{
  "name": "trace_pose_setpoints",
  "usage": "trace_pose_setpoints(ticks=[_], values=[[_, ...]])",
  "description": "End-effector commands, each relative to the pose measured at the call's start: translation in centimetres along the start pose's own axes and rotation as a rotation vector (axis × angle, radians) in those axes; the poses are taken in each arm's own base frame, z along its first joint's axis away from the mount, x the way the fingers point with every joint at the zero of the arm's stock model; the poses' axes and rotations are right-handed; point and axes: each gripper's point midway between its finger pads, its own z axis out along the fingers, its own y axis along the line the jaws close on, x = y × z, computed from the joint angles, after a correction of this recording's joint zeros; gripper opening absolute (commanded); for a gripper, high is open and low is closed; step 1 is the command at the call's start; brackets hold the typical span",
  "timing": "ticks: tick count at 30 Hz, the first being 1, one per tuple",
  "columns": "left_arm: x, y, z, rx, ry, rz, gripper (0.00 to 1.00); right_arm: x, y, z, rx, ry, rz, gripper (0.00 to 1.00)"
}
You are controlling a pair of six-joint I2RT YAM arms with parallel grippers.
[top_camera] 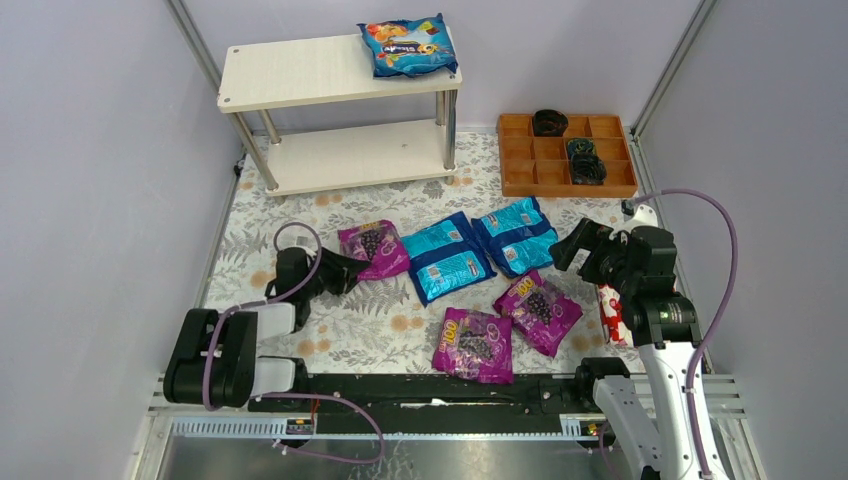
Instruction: Place and organize the candy bags onto the shelf
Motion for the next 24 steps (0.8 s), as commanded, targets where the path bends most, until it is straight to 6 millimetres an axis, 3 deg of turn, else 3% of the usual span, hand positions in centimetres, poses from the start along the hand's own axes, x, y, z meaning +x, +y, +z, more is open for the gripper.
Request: trace_pose_setpoints(ticks=[1, 4, 7, 10, 17, 24], values=[[-1.7, -5.0, -0.4, 0.12, -0.042, 0.072, 0.25, -0.3, 0.6, 0.1, -0.032, -0.016, -0.008, 1.0], [-2.1, -7.0, -0.6, 0.156, -0.038, 0.073, 0.16, -0.4, 0.6, 0.1, -0.032, -0.017, -0.007, 1.0], [-2.2, -8.9, -0.9, 0.185, -0.026, 0.083, 0.13, -0.4, 0.6, 0.1, -0.032, -0.019, -0.008, 1.0], [-2.4, -10.6, -1.2, 0.193, -0.011, 0.088, 0.0, -0.3, 0.6, 0.2, -0.032, -0.018, -0.006, 1.0], [-2.9, -16.4, -1.2, 0.304, 0.054, 0.136, 0.0, -0.2, 0.6, 0.4, -0.035, -0.012, -0.006, 1.0], [-5.8, -23.2, -0.5, 0.439, -0.016, 0.181, 0.0, -0.3, 0.6, 0.3, -0.034, -0.022, -0.006, 1.0]])
